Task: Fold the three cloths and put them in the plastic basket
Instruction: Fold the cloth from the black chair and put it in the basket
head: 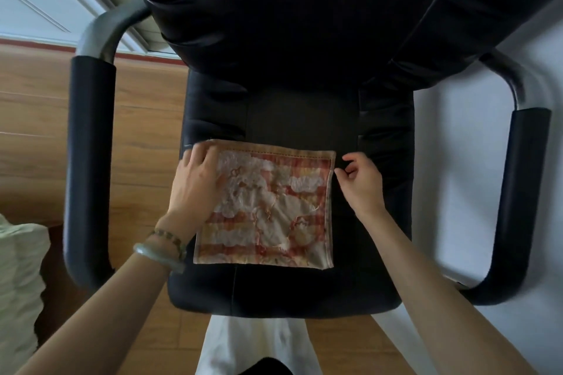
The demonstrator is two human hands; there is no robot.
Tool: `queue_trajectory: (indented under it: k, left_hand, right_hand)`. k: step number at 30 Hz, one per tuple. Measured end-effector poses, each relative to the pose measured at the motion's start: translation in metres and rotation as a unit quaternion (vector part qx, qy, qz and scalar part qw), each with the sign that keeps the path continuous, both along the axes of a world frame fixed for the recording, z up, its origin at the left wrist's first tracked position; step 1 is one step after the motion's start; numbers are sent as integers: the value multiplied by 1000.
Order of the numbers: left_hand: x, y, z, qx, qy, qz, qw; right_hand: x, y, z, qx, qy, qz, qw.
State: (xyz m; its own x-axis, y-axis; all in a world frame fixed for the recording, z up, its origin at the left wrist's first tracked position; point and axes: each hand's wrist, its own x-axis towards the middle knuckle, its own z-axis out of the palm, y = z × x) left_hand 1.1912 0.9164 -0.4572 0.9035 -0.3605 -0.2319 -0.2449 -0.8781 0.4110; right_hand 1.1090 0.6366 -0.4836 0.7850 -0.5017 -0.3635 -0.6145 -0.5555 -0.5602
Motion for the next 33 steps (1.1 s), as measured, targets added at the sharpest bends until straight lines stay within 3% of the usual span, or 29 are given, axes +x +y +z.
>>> queue_trajectory:
  k: [4,8,11,14,18,26,33]
  left_hand:
    - [-69,29,2,20,58,-79,995]
    - [-111,55,6,41,142,-90,985]
    - [-121,67,4,76,154,-122,978]
    - [-117,74,1,96,143,-151,973]
    - [-111,75,-3,110,110,-196,968]
    - [-115,83,-2,97,38,-201,974]
    - [-136,87,25,81,68,-281,954]
  right_hand:
    - [-67,21,11,14,14,135,991]
    - [-129,31,12,54,83,243,965]
    - [-149,29,13,7,118,357,927]
    - [-152,27,13,-77,87,418,901]
    - [-146,31,9,-136,37,437,888]
    - [-153,31,13,-137,-9,394,909]
    - [-189,32,35,-105,27,334,936]
